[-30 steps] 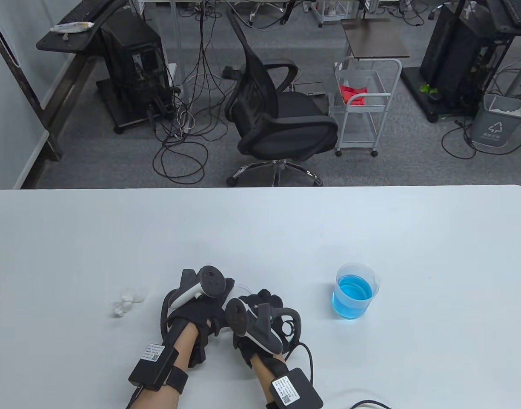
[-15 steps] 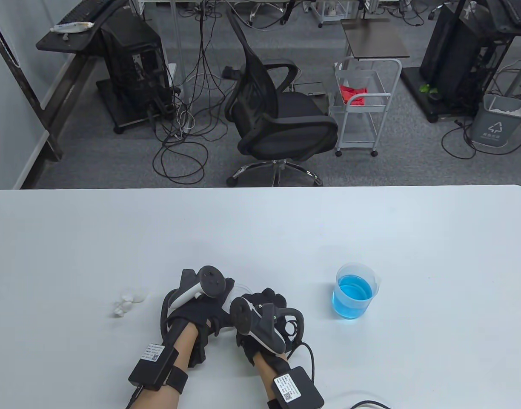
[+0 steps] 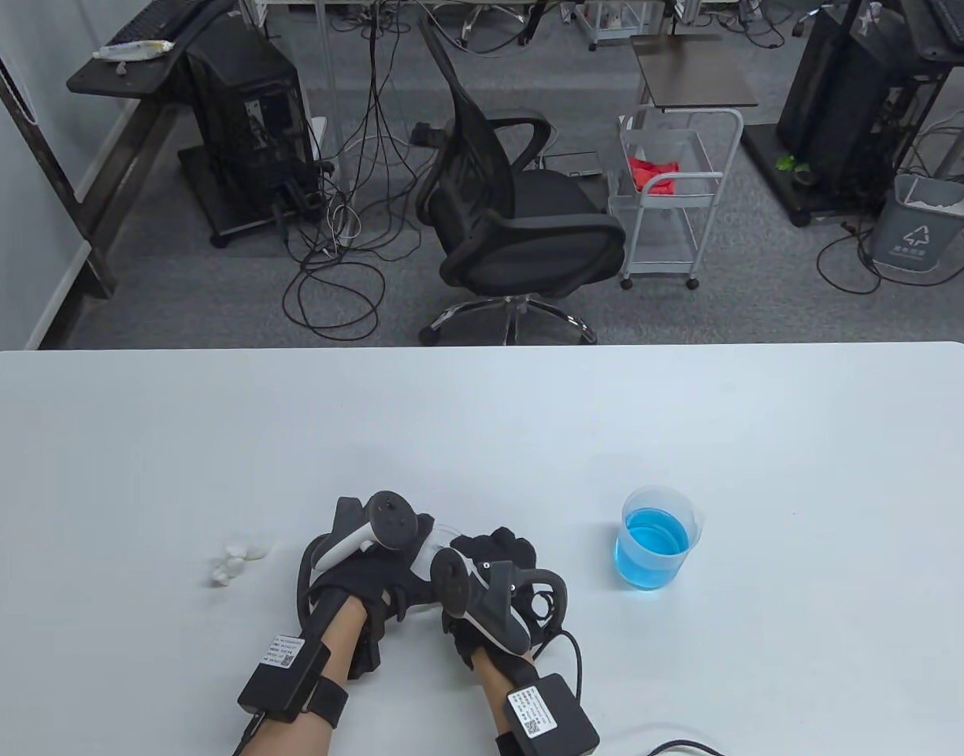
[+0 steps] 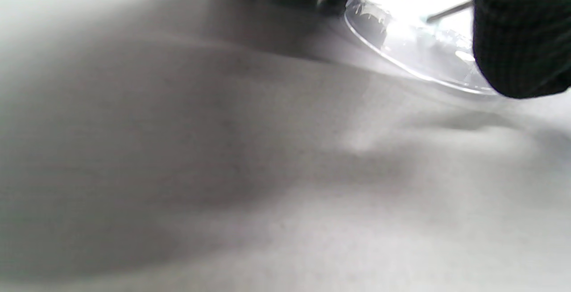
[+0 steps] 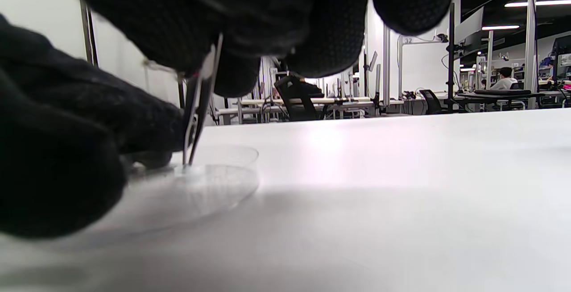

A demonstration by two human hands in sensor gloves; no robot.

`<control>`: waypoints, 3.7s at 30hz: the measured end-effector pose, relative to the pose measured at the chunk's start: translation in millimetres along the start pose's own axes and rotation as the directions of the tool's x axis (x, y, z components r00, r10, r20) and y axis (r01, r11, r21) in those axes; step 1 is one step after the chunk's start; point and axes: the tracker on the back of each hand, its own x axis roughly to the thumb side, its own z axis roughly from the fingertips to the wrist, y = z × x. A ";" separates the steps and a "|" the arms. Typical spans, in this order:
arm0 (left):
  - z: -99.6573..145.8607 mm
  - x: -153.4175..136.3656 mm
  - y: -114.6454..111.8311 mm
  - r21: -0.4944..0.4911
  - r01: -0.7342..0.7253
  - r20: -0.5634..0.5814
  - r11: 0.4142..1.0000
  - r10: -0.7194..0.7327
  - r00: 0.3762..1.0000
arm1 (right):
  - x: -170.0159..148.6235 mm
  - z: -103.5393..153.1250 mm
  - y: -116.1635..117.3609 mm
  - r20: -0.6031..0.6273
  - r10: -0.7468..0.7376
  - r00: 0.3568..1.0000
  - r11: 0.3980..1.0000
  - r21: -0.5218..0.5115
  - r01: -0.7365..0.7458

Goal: Dip tweezers-held cotton tuft into dye solution and dot onto culture dish

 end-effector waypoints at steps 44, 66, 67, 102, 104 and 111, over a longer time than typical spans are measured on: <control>0.2 0.1 -0.1 0.000 -0.001 0.001 1.000 0.001 1.000 | 0.1 0.2 -2.6 -0.007 -0.010 1.000 0.999 -0.046 0.009; 0.3 -0.2 -0.1 0.000 -0.001 0.000 1.000 0.001 1.000 | -10.6 2.6 -9.7 -0.049 0.011 0.999 0.999 -0.034 -0.012; 0.3 -0.2 -0.1 0.000 -0.001 0.000 1.000 0.001 1.000 | -10.9 3.1 -10.0 -0.050 0.013 0.999 0.999 -0.030 -0.014; 0.2 -0.3 -0.1 0.001 -0.002 -0.001 1.000 0.002 1.000 | -10.3 7.1 -14.8 -0.039 -0.019 0.999 0.999 0.043 0.020; 0.2 -0.3 -0.1 0.001 -0.002 -0.001 1.000 0.002 1.000 | -9.7 8.0 -13.6 -0.037 -0.010 0.999 0.999 0.048 0.012; 0.2 -0.3 -0.1 0.001 -0.002 -0.001 1.000 0.002 1.000 | -8.7 7.8 -13.7 -0.039 -0.032 0.999 0.998 0.061 0.034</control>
